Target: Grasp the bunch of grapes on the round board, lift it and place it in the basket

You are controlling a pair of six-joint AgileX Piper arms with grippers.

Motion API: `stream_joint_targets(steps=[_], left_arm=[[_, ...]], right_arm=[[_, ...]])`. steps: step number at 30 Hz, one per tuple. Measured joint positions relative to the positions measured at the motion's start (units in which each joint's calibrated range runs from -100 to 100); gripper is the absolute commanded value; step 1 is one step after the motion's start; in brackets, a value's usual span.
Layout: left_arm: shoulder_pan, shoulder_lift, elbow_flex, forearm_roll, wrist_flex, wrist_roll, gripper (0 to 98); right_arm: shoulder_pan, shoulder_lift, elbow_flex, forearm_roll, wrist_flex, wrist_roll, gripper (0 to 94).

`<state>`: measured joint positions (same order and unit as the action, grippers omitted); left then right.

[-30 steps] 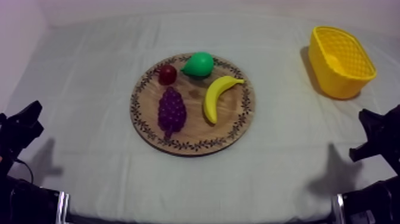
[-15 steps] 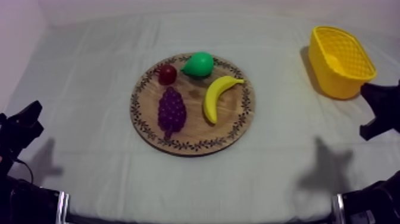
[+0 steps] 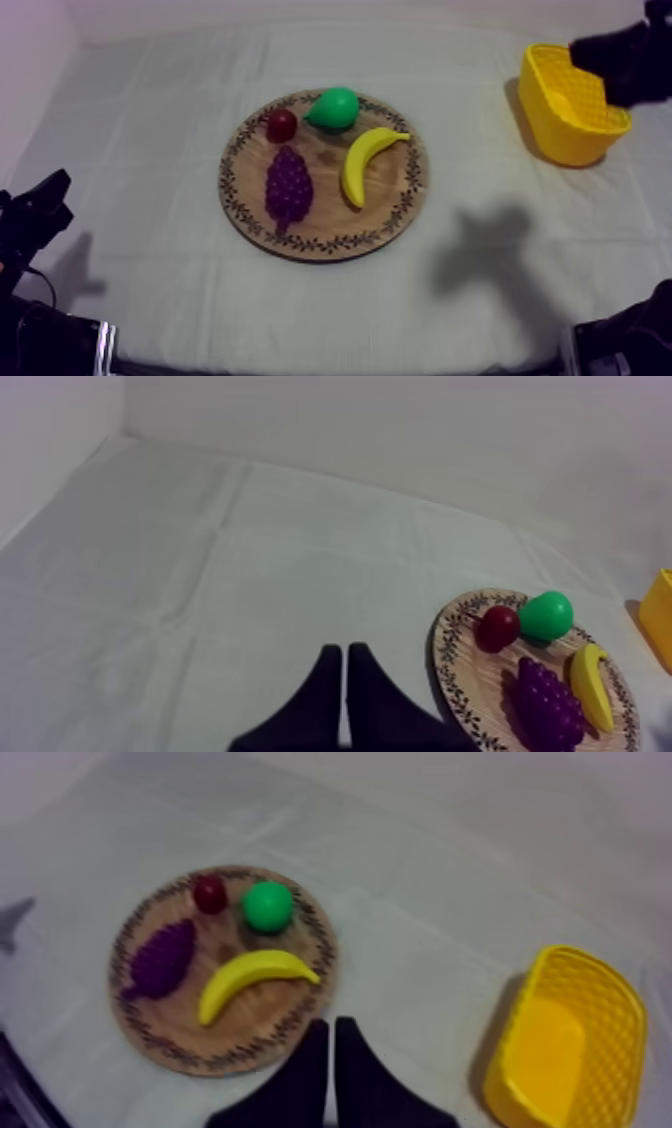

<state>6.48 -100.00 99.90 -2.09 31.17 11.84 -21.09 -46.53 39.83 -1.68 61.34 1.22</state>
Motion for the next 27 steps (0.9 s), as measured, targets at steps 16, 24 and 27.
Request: stream_joint_targets(steps=[16, 24, 27], left_arm=[[0.0, 0.0, 0.0, 0.0, 0.0, 0.0, 0.1], [0.0, 0.0, 0.0, 0.0, 0.0, 0.0, 0.1], [0.0, 0.0, 0.0, 0.0, 0.0, 0.0, 0.1]], right_arm=[[-12.85, 25.39, -31.72, 3.67, 17.43, -13.38, 0.2], [-18.81, 38.43, -46.71, 7.06, 28.22, -19.84, 0.2], [-20.42, 43.14, -52.26, 7.75, 32.21, -21.97, 0.2]])
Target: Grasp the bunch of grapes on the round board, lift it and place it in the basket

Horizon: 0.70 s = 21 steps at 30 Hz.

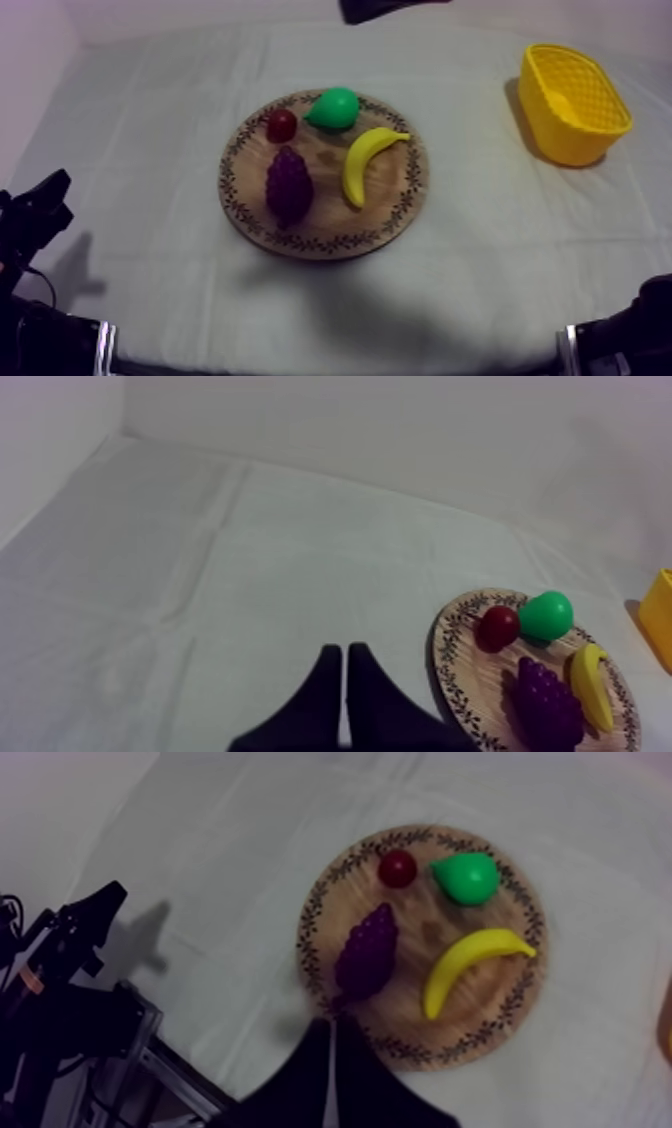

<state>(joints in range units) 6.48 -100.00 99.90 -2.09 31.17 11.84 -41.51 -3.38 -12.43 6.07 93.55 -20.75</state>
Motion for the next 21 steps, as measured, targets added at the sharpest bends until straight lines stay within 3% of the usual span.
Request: stream_joint_targets(steps=[5, 21], left_arm=[[0.0, 0.0, 0.0, 0.0, 0.0, 0.0, 0.1], [0.0, 0.0, 0.0, 0.0, 0.0, 0.0, 0.1]], right_arm=[[-1.2, 7.37, -7.76, 1.49, 3.94, -3.06, 0.2], [-1.18, 24.17, -14.62, 4.71, 4.99, -8.25, 0.3]])
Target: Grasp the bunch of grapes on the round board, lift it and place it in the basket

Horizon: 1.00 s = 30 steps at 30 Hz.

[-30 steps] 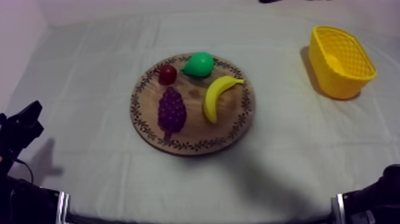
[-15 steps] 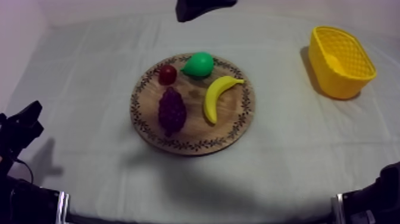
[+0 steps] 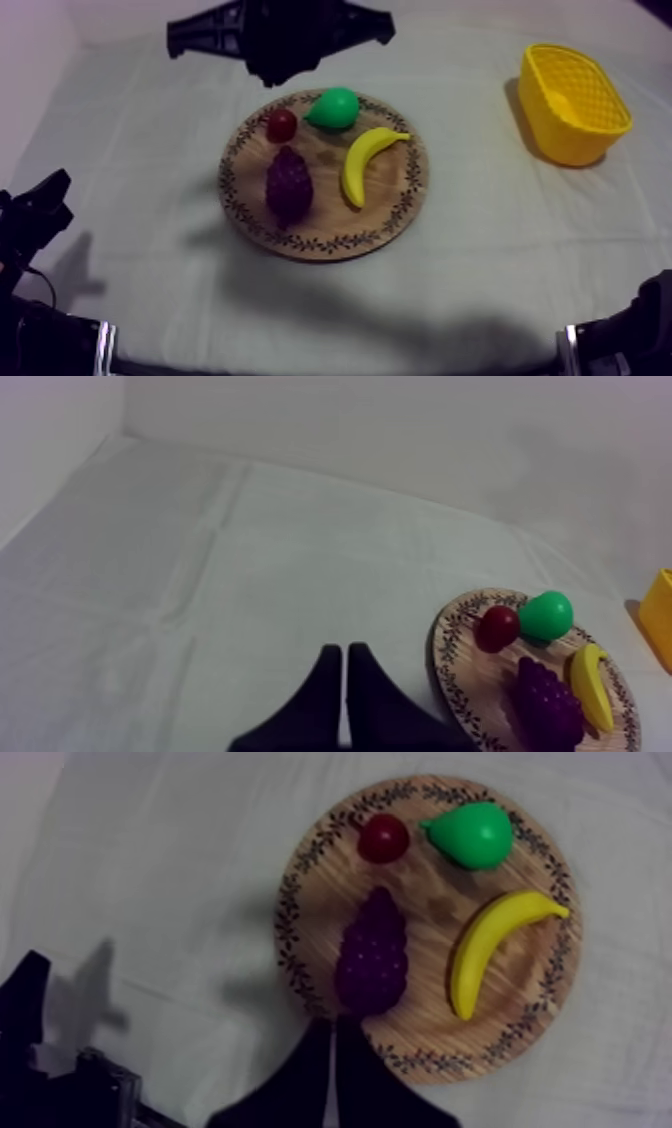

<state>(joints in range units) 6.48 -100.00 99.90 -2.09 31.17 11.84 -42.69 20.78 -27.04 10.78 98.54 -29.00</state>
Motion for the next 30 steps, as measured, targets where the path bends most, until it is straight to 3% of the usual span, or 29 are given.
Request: stream_joint_targets(steps=[4, 18, 22, 30], left_arm=[[0.0, 0.0, 0.0, 0.0, 0.0, 0.0, 0.1], [0.0, 0.0, 0.0, 0.0, 0.0, 0.0, 0.1], [0.0, 0.0, 0.0, 0.0, 0.0, 0.0, 0.1], [0.0, 0.0, 0.0, 0.0, 0.0, 0.0, 0.1]], right_arm=[[0.29, 2.07, 0.28, 0.1, 0.17, -0.61, 8.5], [2.23, 2.8, 1.95, -4.9, 0.39, -0.13, 81.4], [2.52, 3.09, 3.42, -6.25, 0.39, 0.36, 88.9], [3.36, 5.17, 3.95, -7.4, 0.06, 0.7, 91.8]])
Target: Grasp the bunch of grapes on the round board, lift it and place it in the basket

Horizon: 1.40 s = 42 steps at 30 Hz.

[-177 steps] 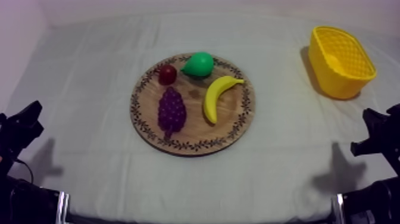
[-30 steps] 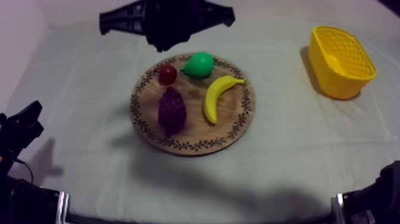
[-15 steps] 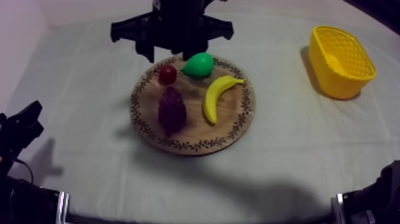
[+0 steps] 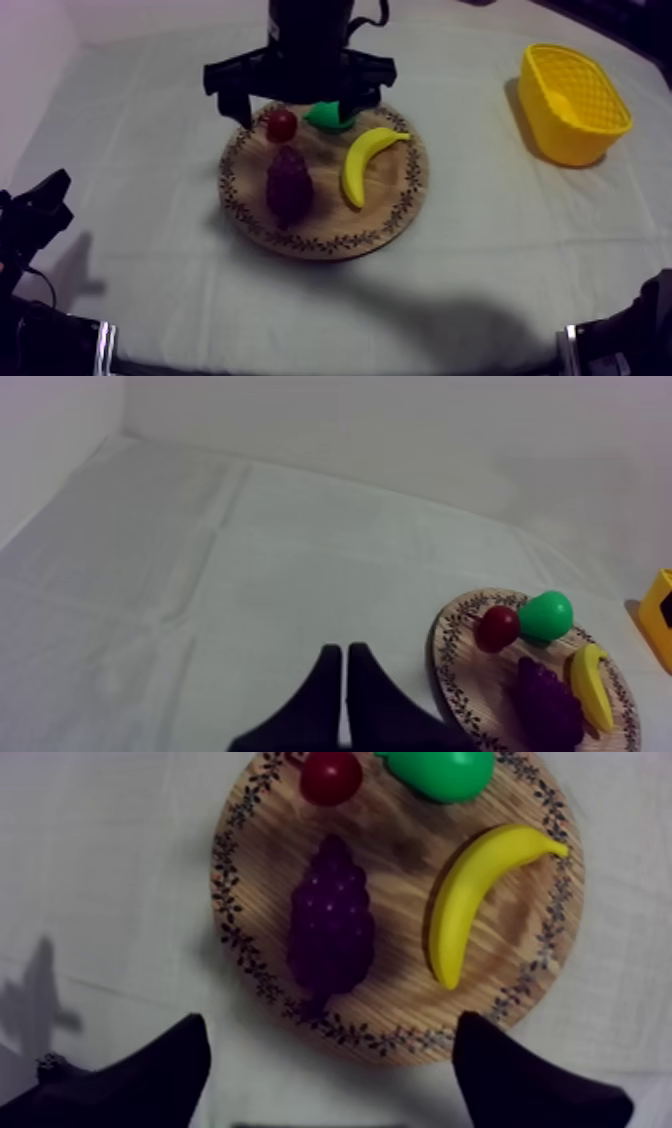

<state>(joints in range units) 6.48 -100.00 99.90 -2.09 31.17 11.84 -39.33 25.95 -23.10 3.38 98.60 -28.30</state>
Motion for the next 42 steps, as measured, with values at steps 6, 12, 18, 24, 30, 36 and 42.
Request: stream_joint_targets(steps=[6, 12, 18, 24, 30, 36, 42], left_arm=[[0.0, 0.0, 0.0, 0.0, 0.0, 0.0, 0.1], [0.0, 0.0, 0.0, 0.0, 0.0, 0.0, 0.1], [0.0, 0.0, 0.0, 0.0, 0.0, 0.0, 0.1], [0.0, 0.0, 0.0, 0.0, 0.0, 0.0, 0.1], [0.0, 0.0, 0.0, 0.0, 0.0, 0.0, 0.1], [0.0, 0.0, 0.0, 0.0, 0.0, 0.0, 0.1], [0.0, 0.0, 0.0, 0.0, 0.0, 0.0, 0.1]], right_arm=[[0.48, 2.32, 0.43, -1.35, -0.28, 0.16, 92.2], [0.63, 5.16, 1.02, -2.68, -2.43, 0.47, 92.3], [0.63, 8.64, 2.73, -3.99, -6.92, 1.35, 92.3], [0.88, 12.45, 4.37, -5.14, -12.57, 2.28, 92.3], [1.32, 16.8, 3.05, -5.65, -15.79, 3.29, 91.7], [1.95, 20.36, 0.24, -5.9, -16.9, 4.01, 82.4], [2.51, 23.12, -2.41, -6.2, -16.7, 4.47, 60.6]])
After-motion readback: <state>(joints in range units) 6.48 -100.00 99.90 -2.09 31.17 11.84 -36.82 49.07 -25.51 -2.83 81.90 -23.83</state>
